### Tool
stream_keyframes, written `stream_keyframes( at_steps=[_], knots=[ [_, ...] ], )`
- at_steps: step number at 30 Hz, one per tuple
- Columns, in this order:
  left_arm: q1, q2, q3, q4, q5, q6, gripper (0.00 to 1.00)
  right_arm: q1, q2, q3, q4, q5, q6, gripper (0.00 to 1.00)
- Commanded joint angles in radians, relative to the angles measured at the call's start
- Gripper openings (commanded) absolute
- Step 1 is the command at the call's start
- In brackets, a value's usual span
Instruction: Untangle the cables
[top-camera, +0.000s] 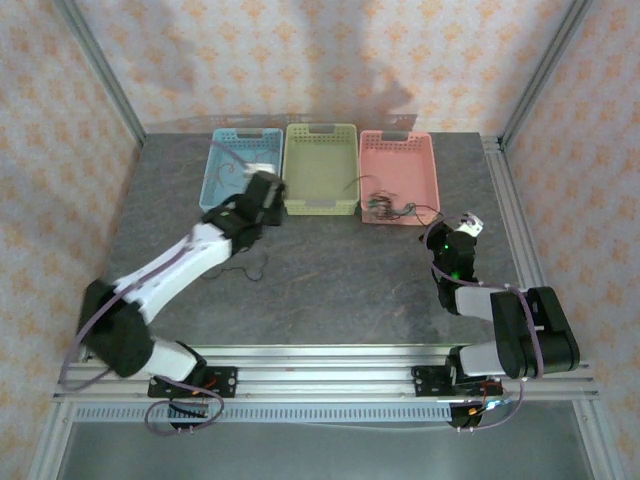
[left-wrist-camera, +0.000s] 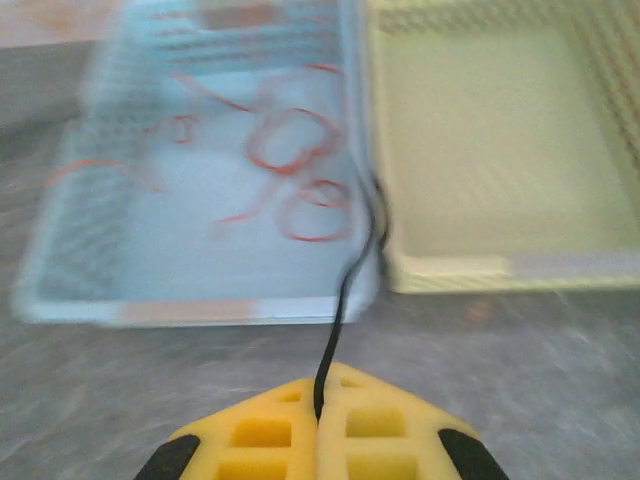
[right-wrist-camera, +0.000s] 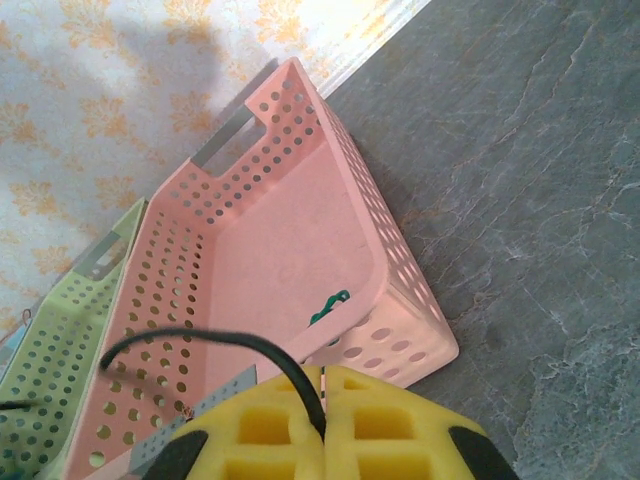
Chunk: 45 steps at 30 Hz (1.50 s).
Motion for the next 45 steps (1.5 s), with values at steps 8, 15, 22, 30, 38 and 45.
stream_keyframes(
  at_steps=[8, 15, 22, 30, 38, 45],
  knots=[
    [0.231, -0.218, -0.197, -0.016, 0.122, -0.127, 0.00, 0.000, -0.006, 0.032, -0.053, 0.076, 0.016, 0.00],
    [0.227, -0.184, -0.202, -0.098, 0.092, -0.132, 0.00, 0.000, 0.001, 0.034, -0.044, 0.058, 0.016, 0.00],
    [0.248, -0.046, -0.205, -0.184, 0.087, -0.234, 0.43, 0.000, 0.007, 0.035, -0.036, 0.050, 0.018, 0.00],
    [0.268, -0.037, -0.246, -0.183, 0.142, -0.342, 0.82, -0.001, 0.018, 0.036, -0.028, 0.047, 0.024, 0.00],
    [0.214, 0.151, -0.130, -0.227, 0.252, -0.274, 0.83, 0.000, 0.025, 0.034, -0.018, 0.046, 0.032, 0.00],
    [0.140, 0.330, 0.038, -0.372, 0.164, -0.246, 0.84, 0.000, 0.023, 0.029, -0.010, 0.046, 0.035, 0.00]
  ],
)
